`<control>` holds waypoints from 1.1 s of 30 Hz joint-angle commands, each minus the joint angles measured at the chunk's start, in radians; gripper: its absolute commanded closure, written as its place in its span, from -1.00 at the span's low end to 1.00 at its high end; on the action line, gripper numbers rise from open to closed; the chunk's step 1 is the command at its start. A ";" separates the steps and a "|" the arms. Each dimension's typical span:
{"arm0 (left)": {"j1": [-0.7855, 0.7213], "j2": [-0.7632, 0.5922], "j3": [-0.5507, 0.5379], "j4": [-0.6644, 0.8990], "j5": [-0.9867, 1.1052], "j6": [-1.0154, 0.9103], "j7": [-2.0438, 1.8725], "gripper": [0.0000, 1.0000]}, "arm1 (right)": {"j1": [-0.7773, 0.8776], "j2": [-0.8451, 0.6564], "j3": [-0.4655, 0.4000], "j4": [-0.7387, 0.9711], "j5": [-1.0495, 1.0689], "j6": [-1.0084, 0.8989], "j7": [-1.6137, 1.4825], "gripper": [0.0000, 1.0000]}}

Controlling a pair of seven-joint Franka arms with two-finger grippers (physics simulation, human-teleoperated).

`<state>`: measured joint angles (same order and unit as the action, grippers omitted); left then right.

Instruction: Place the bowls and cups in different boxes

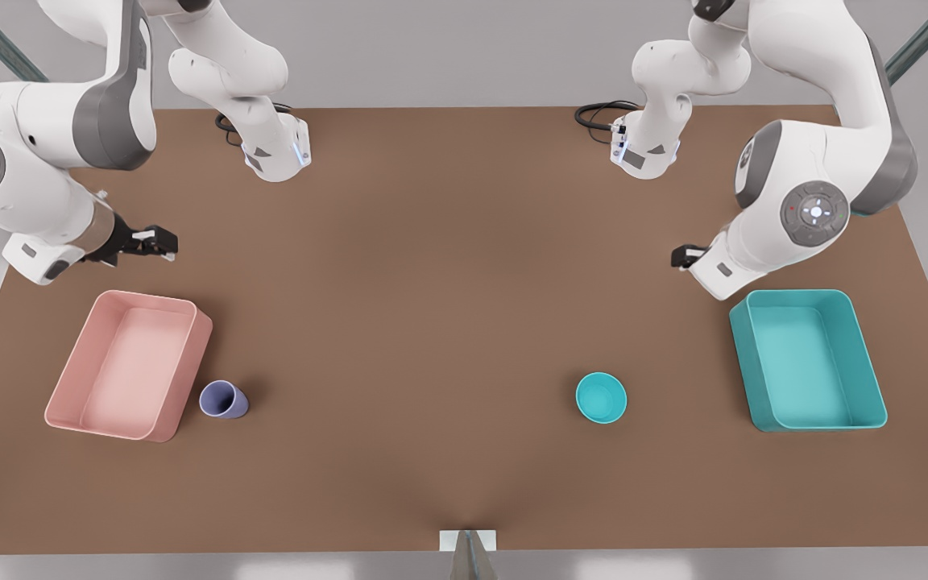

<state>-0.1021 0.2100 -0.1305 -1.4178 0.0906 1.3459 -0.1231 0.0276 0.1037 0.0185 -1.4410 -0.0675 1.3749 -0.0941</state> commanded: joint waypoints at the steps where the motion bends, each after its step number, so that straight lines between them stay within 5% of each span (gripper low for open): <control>1: -0.001 0.000 0.000 0.000 0.000 0.004 -0.012 -1.00 | 0.000 0.002 0.000 -0.004 0.002 0.038 -0.018 -1.00; 3: -0.001 0.045 0.002 0.000 -0.020 0.041 -0.013 -1.00 | 0.000 0.034 0.000 -0.002 0.000 0.050 -0.018 -1.00; 6: 0.001 0.396 -0.001 0.122 -0.071 0.384 -0.018 -1.00 | 0.009 0.215 0.006 0.040 0.002 0.162 -0.018 -1.00; 10: 0.027 0.578 0.003 0.120 -0.161 0.627 -0.013 -1.00 | 0.003 0.327 0.005 0.031 0.002 0.378 -0.018 -1.00; 15: 0.059 0.598 0.008 0.014 -0.212 0.828 0.086 -1.00 | -0.049 0.450 0.001 0.031 0.043 0.539 -0.018 -1.00; 20: 0.067 0.577 0.008 -0.018 -0.420 0.828 0.079 -1.00 | -0.048 0.495 0.001 -0.032 0.041 0.696 -0.003 -1.00; 30: 0.050 0.601 0.008 -0.067 -0.425 0.819 0.094 -1.00 | -0.083 0.544 0.000 -0.053 0.037 0.742 -0.003 -1.00; 31: 0.050 0.603 0.008 -0.073 -0.425 0.819 0.106 -0.85 | -0.083 0.553 0.000 -0.050 0.034 0.744 -0.001 -1.00; 32: 0.050 0.605 0.008 -0.073 -0.425 0.819 0.105 -0.29 | -0.083 0.564 -0.002 -0.049 0.032 0.753 -0.003 -1.00; 33: 0.050 0.605 0.008 -0.073 -0.425 0.819 0.103 0.07 | -0.083 0.573 -0.003 -0.049 0.032 0.765 -0.001 -1.00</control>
<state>-0.0521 0.8146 -0.1225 -1.4899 -0.3330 2.1568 -0.0595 -0.0552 0.6732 0.0160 -1.4900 -0.0333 2.0954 -0.0980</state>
